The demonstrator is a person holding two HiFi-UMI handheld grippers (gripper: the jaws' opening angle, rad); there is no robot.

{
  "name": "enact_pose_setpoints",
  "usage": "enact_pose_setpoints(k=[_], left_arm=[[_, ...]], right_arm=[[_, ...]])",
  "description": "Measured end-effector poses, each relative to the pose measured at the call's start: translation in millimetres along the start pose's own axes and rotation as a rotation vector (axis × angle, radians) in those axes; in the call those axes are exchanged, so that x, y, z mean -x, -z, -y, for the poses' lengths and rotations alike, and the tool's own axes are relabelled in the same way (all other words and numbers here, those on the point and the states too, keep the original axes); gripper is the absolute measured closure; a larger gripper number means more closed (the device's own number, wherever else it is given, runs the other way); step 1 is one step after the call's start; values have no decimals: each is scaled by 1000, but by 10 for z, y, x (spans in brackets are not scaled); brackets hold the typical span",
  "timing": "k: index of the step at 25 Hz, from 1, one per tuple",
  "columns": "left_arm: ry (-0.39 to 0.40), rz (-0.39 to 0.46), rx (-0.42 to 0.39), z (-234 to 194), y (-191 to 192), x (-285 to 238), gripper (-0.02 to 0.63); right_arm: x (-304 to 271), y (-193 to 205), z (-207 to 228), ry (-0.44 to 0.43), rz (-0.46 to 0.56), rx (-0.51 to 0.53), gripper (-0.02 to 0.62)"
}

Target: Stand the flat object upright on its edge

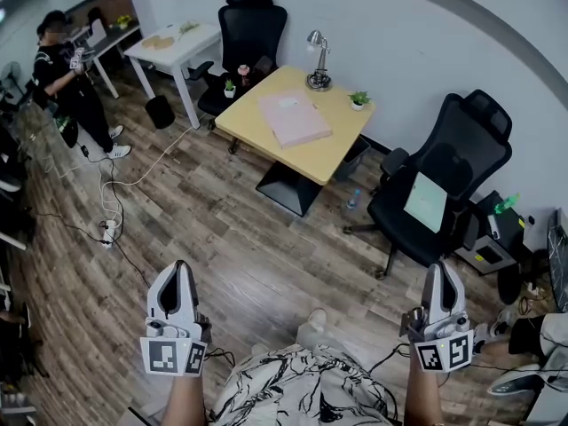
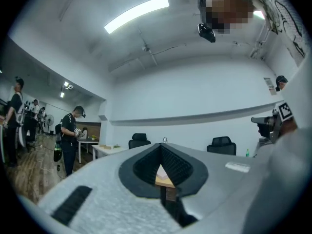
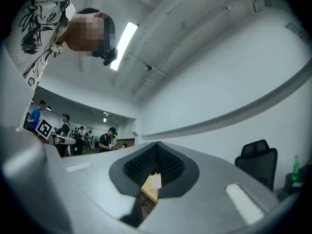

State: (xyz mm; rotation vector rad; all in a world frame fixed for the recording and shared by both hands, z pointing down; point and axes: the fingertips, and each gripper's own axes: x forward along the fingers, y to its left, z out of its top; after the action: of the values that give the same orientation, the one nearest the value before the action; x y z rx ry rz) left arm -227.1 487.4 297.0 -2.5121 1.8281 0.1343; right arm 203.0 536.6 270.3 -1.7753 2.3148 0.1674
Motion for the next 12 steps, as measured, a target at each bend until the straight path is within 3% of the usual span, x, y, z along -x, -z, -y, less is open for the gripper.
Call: enact_pose_setpoints(k=[7, 8, 9, 10, 12], left_arm=[[-18, 3, -15, -20, 14, -22, 607], [-21, -6, -34, -15, 28, -32, 598], [-21, -13, -53, -2, 35, -48, 549], [-18, -14, -64, 15, 34, -65, 465], [-18, 3, -68, 30, 16, -92, 310]], right_arm=[[-74, 146, 28, 21, -66, 46, 601], [-80, 160, 26, 17, -69, 44, 601], [-90, 167, 24, 11, -69, 40, 594], [-106, 174, 27, 5, -71, 32, 528], [-143, 202, 54, 6, -80, 15, 332]])
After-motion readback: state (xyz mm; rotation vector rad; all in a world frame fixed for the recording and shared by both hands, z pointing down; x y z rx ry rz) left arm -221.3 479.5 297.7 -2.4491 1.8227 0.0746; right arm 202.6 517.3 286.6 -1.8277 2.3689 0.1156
